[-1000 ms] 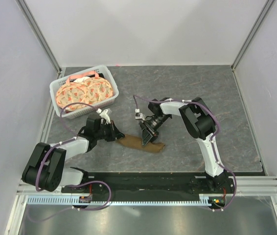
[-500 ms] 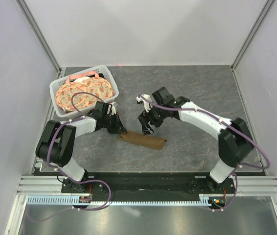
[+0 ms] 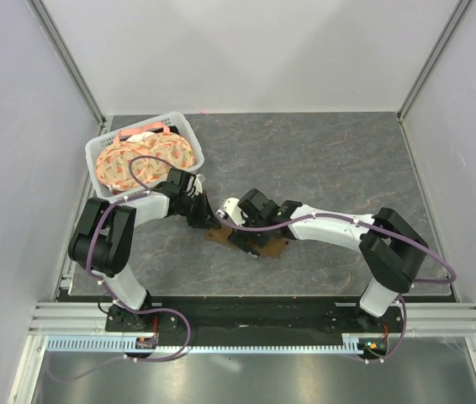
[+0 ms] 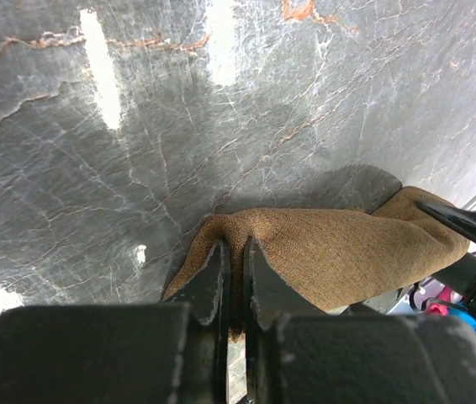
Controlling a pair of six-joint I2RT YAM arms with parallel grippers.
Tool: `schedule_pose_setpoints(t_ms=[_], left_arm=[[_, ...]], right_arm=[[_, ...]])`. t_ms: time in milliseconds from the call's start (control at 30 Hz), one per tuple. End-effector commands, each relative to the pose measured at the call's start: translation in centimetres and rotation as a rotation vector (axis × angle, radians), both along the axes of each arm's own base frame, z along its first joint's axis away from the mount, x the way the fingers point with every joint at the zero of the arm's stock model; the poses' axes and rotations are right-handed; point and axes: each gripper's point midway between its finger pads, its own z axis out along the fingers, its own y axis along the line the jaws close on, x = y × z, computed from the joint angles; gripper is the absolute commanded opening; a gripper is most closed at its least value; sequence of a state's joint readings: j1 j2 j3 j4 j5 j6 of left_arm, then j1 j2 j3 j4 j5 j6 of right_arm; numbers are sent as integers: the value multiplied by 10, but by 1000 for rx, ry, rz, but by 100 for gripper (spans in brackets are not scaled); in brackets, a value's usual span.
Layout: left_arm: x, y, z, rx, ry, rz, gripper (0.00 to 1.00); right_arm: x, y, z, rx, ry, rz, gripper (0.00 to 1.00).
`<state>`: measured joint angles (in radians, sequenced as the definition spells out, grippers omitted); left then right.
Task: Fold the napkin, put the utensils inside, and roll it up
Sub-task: Roll the napkin with the utensil
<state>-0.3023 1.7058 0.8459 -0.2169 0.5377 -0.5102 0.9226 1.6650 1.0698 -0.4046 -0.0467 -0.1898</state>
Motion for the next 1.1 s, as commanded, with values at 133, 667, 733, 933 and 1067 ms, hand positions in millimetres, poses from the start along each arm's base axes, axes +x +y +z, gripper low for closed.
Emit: schedule_pose_setpoints(t_ms=[133, 667, 733, 933, 1067], left_arm=[[8, 5, 27, 32, -103, -23, 53], [5, 22, 63, 25, -369, 82, 67], [5, 17, 62, -6, -382, 60, 67], [11, 10, 52, -35, -406, 35, 66], [14, 2, 49, -72, -418, 12, 64]], right_arm=[[-2, 4, -23, 36, 204, 25, 72], [-27, -12, -52, 262, 876, -54, 45], [-27, -13, -56, 286, 928, -60, 45], [-25, -14, -60, 323, 1010, -61, 45], [-23, -14, -62, 323, 1018, -65, 45]])
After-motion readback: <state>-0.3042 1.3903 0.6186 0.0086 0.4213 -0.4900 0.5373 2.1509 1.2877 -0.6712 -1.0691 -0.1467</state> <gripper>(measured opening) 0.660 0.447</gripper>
